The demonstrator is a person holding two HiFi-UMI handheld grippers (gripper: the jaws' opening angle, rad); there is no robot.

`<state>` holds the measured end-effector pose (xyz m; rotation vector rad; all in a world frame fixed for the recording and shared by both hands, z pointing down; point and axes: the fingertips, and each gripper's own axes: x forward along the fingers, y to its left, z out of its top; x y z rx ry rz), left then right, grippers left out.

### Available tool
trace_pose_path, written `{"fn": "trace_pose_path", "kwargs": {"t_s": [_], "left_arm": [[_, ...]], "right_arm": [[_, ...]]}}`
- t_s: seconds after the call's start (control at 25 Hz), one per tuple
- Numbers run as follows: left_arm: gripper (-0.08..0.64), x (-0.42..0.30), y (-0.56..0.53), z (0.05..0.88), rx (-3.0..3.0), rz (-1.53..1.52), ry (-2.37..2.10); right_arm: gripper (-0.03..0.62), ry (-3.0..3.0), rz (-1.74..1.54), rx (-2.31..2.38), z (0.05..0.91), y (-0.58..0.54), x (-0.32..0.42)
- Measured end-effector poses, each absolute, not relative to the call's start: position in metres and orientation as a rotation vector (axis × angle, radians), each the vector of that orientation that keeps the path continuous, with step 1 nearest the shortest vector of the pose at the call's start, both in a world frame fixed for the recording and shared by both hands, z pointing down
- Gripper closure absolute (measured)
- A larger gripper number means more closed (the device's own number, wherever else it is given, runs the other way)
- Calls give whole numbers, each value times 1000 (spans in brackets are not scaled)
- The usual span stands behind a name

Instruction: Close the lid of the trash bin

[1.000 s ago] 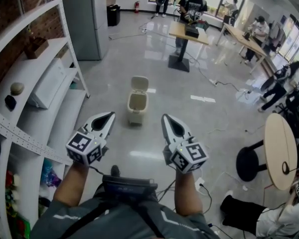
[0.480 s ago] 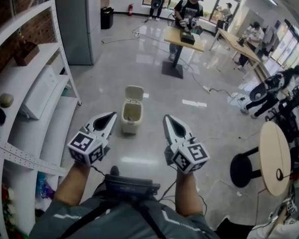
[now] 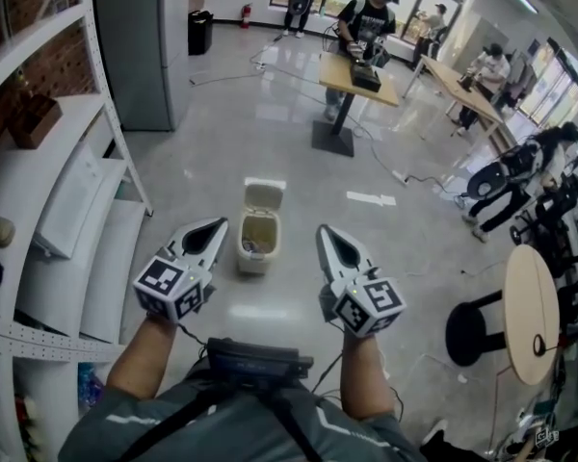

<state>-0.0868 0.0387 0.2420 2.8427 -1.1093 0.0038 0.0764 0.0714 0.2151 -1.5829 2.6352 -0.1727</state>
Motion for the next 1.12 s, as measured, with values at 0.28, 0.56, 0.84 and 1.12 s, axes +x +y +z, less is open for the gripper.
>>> {"fn": "trace_pose_path", "kwargs": {"t_s": [0.28, 0.56, 0.84, 1.12], "left_arm": [[568, -101, -22, 244, 2848, -16, -1070], [568, -95, -64, 248, 2843, -20, -1059], [568, -75, -110, 246, 2842, -4, -1134], [568, -33, -179, 230, 2826, 8, -1221]], "right_arm": [[581, 2638, -167, -1626, 216, 16, 57], [581, 2639, -200, -1616, 222, -30, 59], [581, 2666, -203, -1543, 224, -91, 80], [581, 2720, -180, -1442, 218, -167, 121]]}}
